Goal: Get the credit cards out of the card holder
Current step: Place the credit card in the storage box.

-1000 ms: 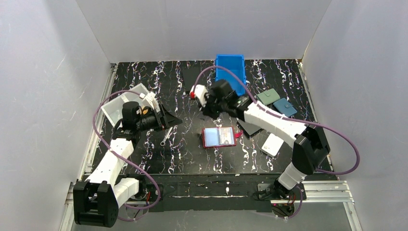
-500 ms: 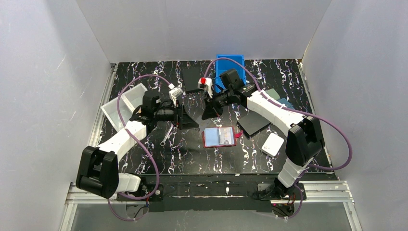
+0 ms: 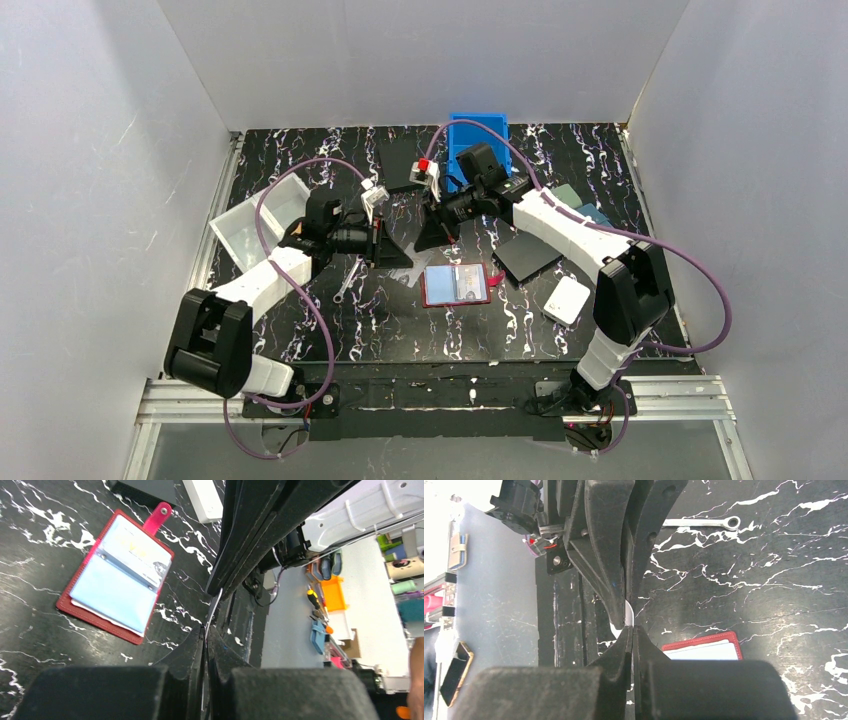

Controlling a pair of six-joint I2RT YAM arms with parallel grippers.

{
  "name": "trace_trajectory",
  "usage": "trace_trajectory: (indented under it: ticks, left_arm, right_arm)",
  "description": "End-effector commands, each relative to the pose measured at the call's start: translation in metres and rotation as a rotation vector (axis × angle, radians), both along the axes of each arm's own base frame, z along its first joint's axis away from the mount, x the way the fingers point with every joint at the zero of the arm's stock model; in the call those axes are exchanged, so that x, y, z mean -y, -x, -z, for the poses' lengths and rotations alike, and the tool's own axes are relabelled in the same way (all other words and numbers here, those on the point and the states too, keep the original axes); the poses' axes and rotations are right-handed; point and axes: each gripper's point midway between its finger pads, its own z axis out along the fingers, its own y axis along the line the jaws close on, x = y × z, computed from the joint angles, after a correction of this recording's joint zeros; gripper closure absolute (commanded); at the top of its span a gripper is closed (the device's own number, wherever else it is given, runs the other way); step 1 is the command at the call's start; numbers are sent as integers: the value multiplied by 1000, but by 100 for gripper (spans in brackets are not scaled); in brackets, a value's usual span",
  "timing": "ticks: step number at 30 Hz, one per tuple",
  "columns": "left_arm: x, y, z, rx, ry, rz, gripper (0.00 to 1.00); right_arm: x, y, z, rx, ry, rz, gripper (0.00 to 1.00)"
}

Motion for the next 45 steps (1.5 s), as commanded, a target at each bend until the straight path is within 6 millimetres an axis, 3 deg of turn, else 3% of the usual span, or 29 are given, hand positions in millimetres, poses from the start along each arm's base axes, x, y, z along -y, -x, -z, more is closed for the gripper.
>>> trace_trajectory:
  ticks: [1,2,5,7,9,11,15,17,21,24,29,35,41,45]
  left_arm:
    - [2,5,-10,1,30,41,100]
    - [1,6,-11,6,24,32,100]
    - [-16,6,0,22,-83,-35,100]
    - [-34,3,8,40,-223,-94,100]
    - [-63,0,13,81,-406,-161,100]
    - [-98,-4,10,157,-603,-199,100]
    - [-194,-20,0,377,-1067,-235,100]
    - [-243,-30,-2,371,-1184,-304,100]
    - [-301,-54,-2,342,-1326,-440,100]
    - [-329,-73,0,339,-1389,-496,100]
    - [-352,-99,-8,370,-1472,-495,100]
    - [-365,-116,16,296,-1477,-451,100]
    - [-368,-109,43,212,-1453,-409,100]
    - [-360,-103,60,202,-1391,-391,100]
  right_arm:
    - [-3,2,-18,-2,-60,-14,94]
    - [-3,-1,-17,-5,-45,-5,78]
    - [2,-17,-17,30,-18,17,46]
    - [11,-35,-24,51,-33,41,36]
    - [25,-53,-28,60,-50,81,31]
    - [41,-59,-23,73,-51,91,29]
    - [61,-53,-12,136,-78,119,25]
    - [66,-42,-4,150,-73,84,24]
    - [70,-23,6,158,-119,56,21]
    - [75,-12,7,205,-137,33,17]
    - [80,-7,11,223,-125,4,17]
    - [80,5,4,209,-162,-42,17]
    - [82,8,4,224,-153,-58,17]
    - [82,10,3,218,-159,-64,18]
